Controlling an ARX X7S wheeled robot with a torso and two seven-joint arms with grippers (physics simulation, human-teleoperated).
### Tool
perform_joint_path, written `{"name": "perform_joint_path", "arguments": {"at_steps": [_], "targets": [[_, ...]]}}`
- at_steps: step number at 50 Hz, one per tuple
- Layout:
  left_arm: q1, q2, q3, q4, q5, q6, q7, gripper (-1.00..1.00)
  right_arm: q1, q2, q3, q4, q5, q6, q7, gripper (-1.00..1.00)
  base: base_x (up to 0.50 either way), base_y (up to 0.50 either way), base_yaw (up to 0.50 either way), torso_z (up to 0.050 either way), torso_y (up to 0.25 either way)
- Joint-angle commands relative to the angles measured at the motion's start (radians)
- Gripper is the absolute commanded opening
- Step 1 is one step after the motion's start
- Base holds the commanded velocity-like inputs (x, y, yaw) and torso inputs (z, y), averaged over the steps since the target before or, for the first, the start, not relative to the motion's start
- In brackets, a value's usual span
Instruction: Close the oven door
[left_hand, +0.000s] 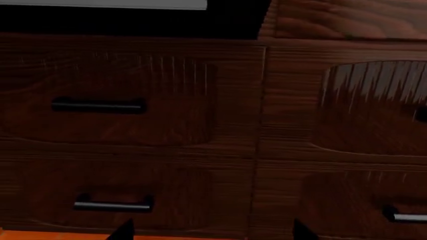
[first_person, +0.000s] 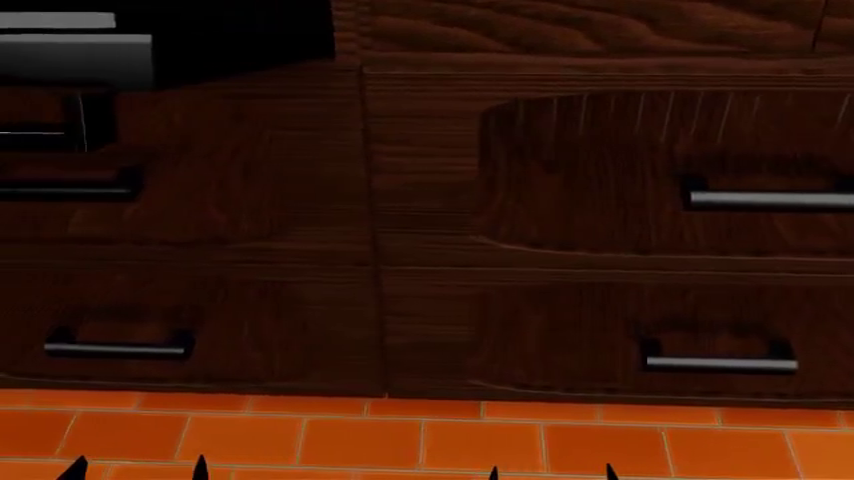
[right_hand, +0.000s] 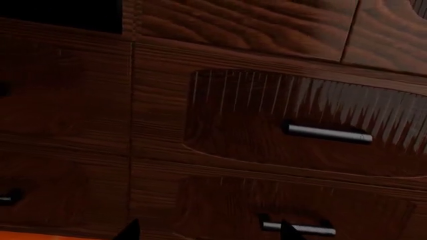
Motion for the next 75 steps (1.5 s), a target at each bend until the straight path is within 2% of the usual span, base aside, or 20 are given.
{"name": "perform_joint_path", "arguments": {"at_steps": [1, 67, 75], "targets": [[-0.003, -0.003, 0.007, -0.006, -0.001, 0.002, -0.007, 1.0, 0.002, 0.005, -0.007, -0.001, 0.004, 0.002, 0.004, 1.0, 0.0, 0.45, 0.0, 0.0, 0.0], [-0.007, -0.024, 0.039, -0.012, -0.01, 0.026, -0.041, 1.0, 0.005, 0.026, -0.032, -0.001, 0.029, -0.01, 0.031, 1.0, 0.0, 0.44, 0.0, 0.0, 0.0], [-0.008, -0.028, 0.041, -0.009, -0.017, 0.021, -0.043, 1.0, 0.014, 0.026, -0.038, 0.01, 0.029, -0.001, 0.033, 1.0, 0.0, 0.2, 0.0, 0.0, 0.0]]}}
